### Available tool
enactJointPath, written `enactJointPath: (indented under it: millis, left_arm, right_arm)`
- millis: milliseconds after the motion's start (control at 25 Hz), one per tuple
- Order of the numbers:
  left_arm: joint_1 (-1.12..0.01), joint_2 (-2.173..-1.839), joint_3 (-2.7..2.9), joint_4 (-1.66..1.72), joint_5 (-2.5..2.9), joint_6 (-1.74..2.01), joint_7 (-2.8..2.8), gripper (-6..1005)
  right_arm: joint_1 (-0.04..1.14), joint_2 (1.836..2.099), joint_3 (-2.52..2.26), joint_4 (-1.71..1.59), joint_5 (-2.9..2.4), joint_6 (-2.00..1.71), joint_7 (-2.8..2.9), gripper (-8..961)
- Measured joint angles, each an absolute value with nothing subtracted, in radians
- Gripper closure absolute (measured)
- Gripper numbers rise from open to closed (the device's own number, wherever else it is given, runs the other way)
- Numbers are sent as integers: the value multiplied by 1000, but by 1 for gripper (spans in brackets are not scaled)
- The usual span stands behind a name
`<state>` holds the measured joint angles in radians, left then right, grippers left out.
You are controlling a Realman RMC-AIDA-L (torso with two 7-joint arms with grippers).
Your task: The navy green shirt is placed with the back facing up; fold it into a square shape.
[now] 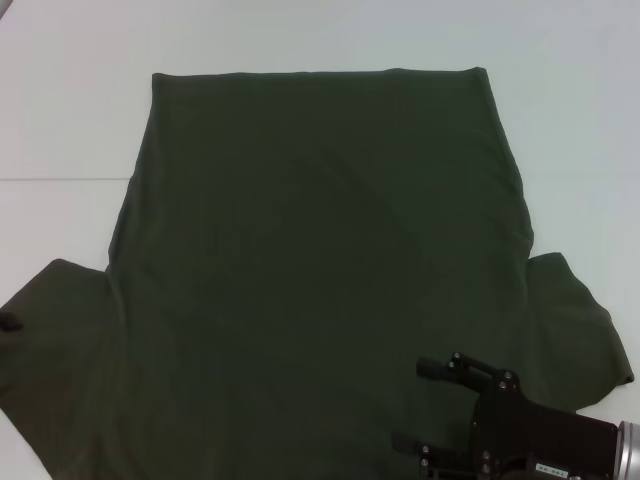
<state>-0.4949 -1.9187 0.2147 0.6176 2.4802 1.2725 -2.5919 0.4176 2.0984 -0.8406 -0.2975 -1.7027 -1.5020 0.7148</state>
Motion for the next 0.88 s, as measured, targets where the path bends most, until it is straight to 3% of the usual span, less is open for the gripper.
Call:
enactJointPath:
  millis: [200, 560, 880]
  left_arm:
    - [-498, -1923, 207, 617, 2458, 1267, -2570, 113]
    - [-487, -1940, 207, 604, 2416, 1221, -2510, 226]
    - [-486, -1937, 208, 606, 2413, 1223, -2502, 597]
  right_arm:
    - [416, 2098, -840, -298, -1703, -1502, 715, 56]
    - [414, 2098, -830, -300, -1703, -1508, 715, 56]
    - [420, 2100, -830, -301, -1703, -1507, 715, 57]
